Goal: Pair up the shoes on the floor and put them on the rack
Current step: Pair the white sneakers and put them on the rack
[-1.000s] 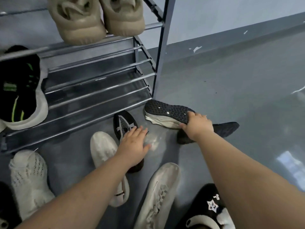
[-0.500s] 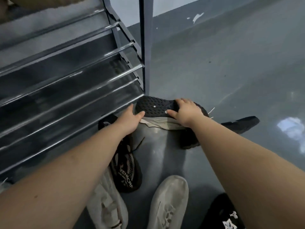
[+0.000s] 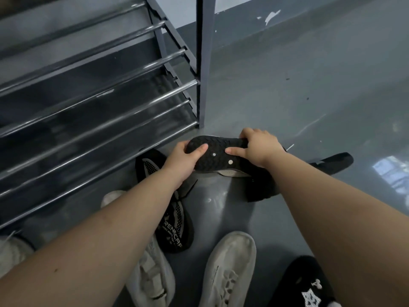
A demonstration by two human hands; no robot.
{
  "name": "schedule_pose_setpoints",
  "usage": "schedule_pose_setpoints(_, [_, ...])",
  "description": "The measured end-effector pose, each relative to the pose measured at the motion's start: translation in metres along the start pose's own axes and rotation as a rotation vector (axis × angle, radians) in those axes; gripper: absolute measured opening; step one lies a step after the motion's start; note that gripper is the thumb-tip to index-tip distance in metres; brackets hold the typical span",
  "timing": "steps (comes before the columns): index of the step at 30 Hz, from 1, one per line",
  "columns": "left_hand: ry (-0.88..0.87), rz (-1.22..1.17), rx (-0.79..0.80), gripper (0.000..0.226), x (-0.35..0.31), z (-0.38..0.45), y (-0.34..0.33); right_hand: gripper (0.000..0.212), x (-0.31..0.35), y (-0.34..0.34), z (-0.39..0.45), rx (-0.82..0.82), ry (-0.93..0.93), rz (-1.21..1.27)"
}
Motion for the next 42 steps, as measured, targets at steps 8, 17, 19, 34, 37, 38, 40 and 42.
schedule_pose_setpoints(8, [-0.049,-0.028,-0.181,0.052,-0.002,-0.067,0.061,0.068,0.068,0.005,-0.051,-0.270,0.298,-0.045])
schedule_pose_setpoints(17, [0.057,-0.320,-0.287,0.036,0.065,-0.184,0.143,0.064,0.161,-0.033,-0.145,-0.499,0.701,-0.107])
schedule_pose_setpoints(19, [0.129,-0.426,-0.128,0.046,0.076,-0.212,0.150,0.063,0.176,-0.038,-0.163,-0.540,0.768,-0.125])
schedule_pose_setpoints(34, [0.031,-0.825,-0.138,0.049,0.111,-0.258,0.150,0.118,0.227,-0.079,-0.251,-0.041,0.153,0.835])
schedule_pose_setpoints(37, [-0.001,-0.813,-0.129,0.069,0.117,-0.257,0.141,0.082,0.245,-0.094,-0.261,0.200,0.000,1.251])
schedule_pose_setpoints(38, [-0.021,-0.774,-0.116,0.069,0.120,-0.257,0.138,0.065,0.248,-0.096,-0.264,0.233,-0.008,1.321])
schedule_pose_setpoints(40, [-0.032,-0.715,-0.100,0.070,0.128,-0.258,0.134,0.050,0.247,-0.099,-0.269,0.260,-0.015,1.365])
schedule_pose_setpoints(42, [-0.004,-0.703,-0.073,0.067,0.134,-0.258,0.132,0.052,0.240,-0.105,-0.268,0.244,-0.040,1.363])
Point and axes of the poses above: each hand's wrist, its own z-axis towards the middle knuckle, its own y-axis out of the back of the hand, x = y × z, the point moved 1 cm from there along z, towards the middle knuckle, and after that the axes turned 4 degrees about x, right-handed, at the moved point
